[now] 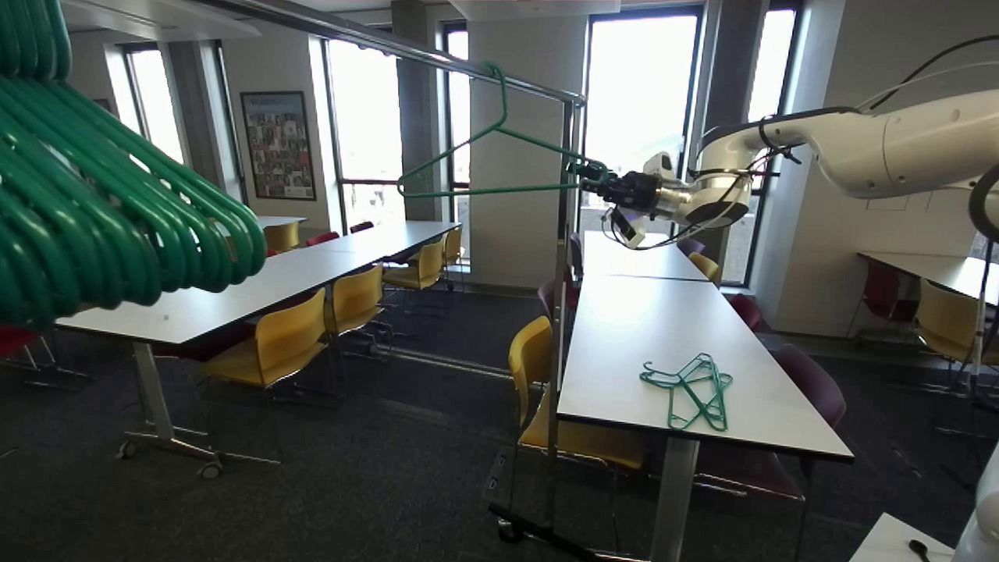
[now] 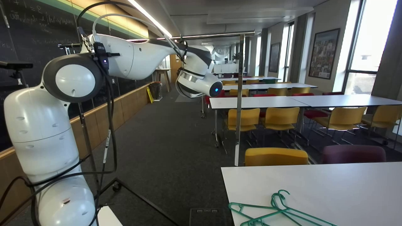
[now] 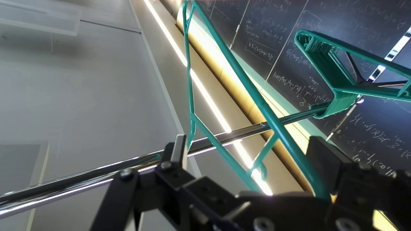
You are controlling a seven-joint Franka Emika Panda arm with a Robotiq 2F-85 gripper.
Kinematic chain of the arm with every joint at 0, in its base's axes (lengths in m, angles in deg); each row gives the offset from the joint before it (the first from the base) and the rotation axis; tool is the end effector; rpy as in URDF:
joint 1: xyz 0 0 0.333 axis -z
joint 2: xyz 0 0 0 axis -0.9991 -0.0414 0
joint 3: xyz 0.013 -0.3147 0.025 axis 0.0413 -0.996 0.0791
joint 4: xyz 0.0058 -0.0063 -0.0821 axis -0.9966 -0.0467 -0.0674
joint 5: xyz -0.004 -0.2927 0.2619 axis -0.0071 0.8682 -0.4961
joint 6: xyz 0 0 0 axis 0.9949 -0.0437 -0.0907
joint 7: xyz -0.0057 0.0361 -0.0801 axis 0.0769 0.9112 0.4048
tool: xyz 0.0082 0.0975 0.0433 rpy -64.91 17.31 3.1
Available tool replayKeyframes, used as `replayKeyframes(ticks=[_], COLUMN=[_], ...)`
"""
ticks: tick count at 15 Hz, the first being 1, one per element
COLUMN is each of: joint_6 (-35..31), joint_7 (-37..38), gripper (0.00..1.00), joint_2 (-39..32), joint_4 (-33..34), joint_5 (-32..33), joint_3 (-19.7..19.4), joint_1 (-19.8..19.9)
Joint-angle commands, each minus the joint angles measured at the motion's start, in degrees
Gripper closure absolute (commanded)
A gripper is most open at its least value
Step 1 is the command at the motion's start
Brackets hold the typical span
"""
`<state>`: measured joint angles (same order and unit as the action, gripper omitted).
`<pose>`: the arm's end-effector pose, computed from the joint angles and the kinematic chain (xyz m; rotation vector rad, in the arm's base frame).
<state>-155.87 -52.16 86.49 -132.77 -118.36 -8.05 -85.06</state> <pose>0.5856 0.0131 0.6154 -1.2060 -1.0997 -1.8874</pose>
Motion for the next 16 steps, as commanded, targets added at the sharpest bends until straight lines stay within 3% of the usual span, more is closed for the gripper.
replayKeyframes(ticks=[1, 2, 3, 4, 6, 7, 11, 12, 13, 14, 16], joint_6=[0.7, 0.8, 1.1, 0.9, 1.0, 1.2, 1.9, 2.1, 2.5, 2.6, 2.9], joint_7=[0.7, 0.6, 0.5, 0.5, 0.6, 0.7, 0.9, 0.9, 0.9, 0.9, 1.0], gripper=[0.0, 0.0, 0.25, 0.26, 0.4, 0.11, 0.0, 0.3, 0.26, 0.28, 0.43], joint_2=[3.3, 3.5, 3.6, 3.8, 4.3, 4.3, 4.3, 4.3, 4.3, 4.3, 4.3], joint_4=[-3.6, -3.9, -4.1, -4.3, -4.6, -4.7, -4.6, -4.5, -4.5, -4.5, -4.5], joint_5=[-2.0, -2.0, -2.1, -2.0, -1.9, -1.8, -1.6, -1.5, -1.4, -1.4, -1.4], joint_3=[-0.3, -0.3, -0.4, -0.4, -0.4, -0.4, -0.3, -0.4, -0.4, -0.4, -0.4], joint_1=[1.0, 1.2, 1.3, 1.3, 1.2, 1.2, 1.1, 1.1, 1.1, 1.1, 1.1])
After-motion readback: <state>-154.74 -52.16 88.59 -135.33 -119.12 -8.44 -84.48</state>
